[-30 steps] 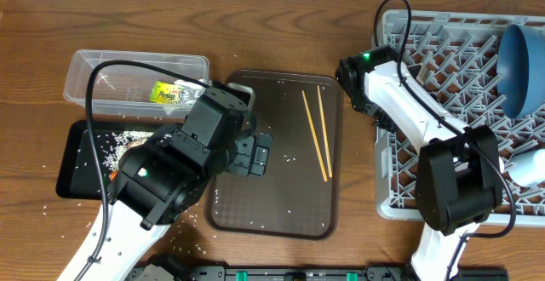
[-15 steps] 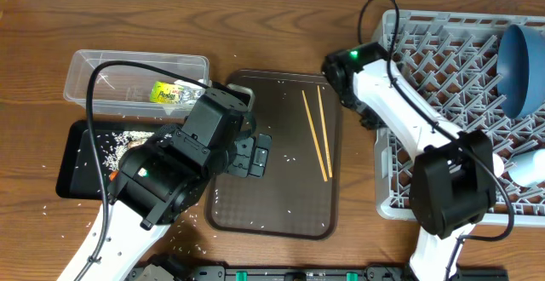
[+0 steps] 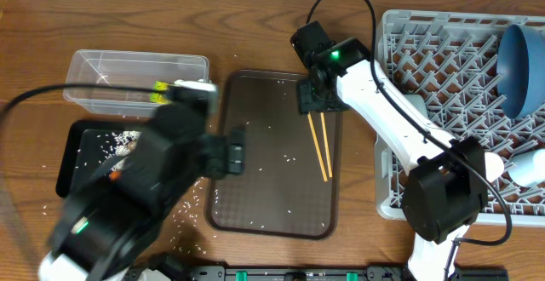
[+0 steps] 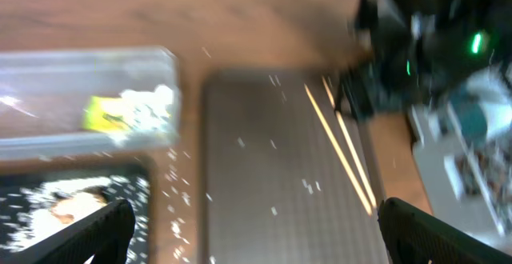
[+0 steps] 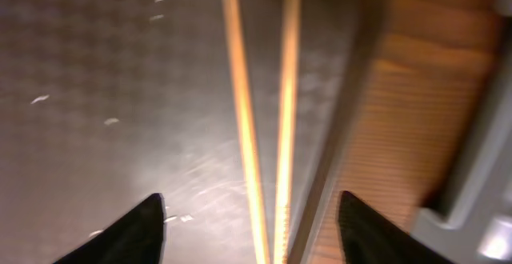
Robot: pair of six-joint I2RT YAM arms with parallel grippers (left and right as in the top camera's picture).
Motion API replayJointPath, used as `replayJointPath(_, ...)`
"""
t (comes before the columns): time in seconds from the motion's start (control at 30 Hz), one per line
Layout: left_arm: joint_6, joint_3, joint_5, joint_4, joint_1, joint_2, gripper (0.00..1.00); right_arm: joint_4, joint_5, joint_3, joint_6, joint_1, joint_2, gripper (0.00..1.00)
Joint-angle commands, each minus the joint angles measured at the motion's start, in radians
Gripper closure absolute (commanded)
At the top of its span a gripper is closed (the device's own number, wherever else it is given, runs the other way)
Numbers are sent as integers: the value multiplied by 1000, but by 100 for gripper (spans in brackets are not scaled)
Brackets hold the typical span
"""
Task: Sort waste into correct bins and load items into the dishwasher rack
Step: 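Move the right gripper left over the chopsticks on the brown tray, then lower the right gripper and grasp the wooden chopsticks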
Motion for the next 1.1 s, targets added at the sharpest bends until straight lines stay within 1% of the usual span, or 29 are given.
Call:
replayJointPath(0.0, -20, 22, -135, -35, 36, -71, 2, 12, -131, -42, -40, 3, 3, 48)
replayJointPath(0.07, -21, 22, -181, -66, 58, -102, 2, 35, -146, -84, -41, 8, 3, 51)
replayJointPath(0.1, -20, 22, -197, -76, 68, -113, 2, 49, -145, -108, -41, 12, 3, 51)
replayJointPath(0.2, -20, 22, -236, -98, 88, -134, 2, 122, -146, -194, -40, 18, 3, 56)
replayJointPath(0.3, -20, 21, -245, -107, 90, -135, 2, 219, -140, -277, -41, 20, 3, 57)
replayJointPath(0.37, -20, 21, -245, -110, 90, -133, 2, 274, -124, -316, -50, 20, 3, 56)
replayJointPath(0.43, -20, 21, -245, -110, 90, -132, 2, 309, -75, -347, -52, 20, 3, 56)
replayJointPath(0.53, -20, 21, -245, -110, 90, -132, 2, 338, -1, -386, -53, 20, 3, 61)
replayJointPath(0.57, -20, 21, -245, -110, 90, -132, 2, 345, -4, -397, -60, 20, 3, 65)
replayJointPath(0.63, -20, 21, -245, -110, 90, -132, 2, 354, -22, -417, -64, 24, 3, 70)
replayJointPath(0.7, -20, 21, -245, -110, 90, -132, 2, 360, -20, -428, -68, 31, 3, 78)
replayJointPath(0.8, -20, 21, -245, -110, 90, -132, 2, 369, -21, -427, -89, 35, 3, 99)
replayJointPath(0.93, -20, 21, -245, -110, 90, -132, 2, 332, -22, -371, -89, 34, -5, 99)
replayJointPath(1.07, -20, 21, -245, -110, 90, -132, 2, 216, -20, -255, -89, 33, -69, 99)
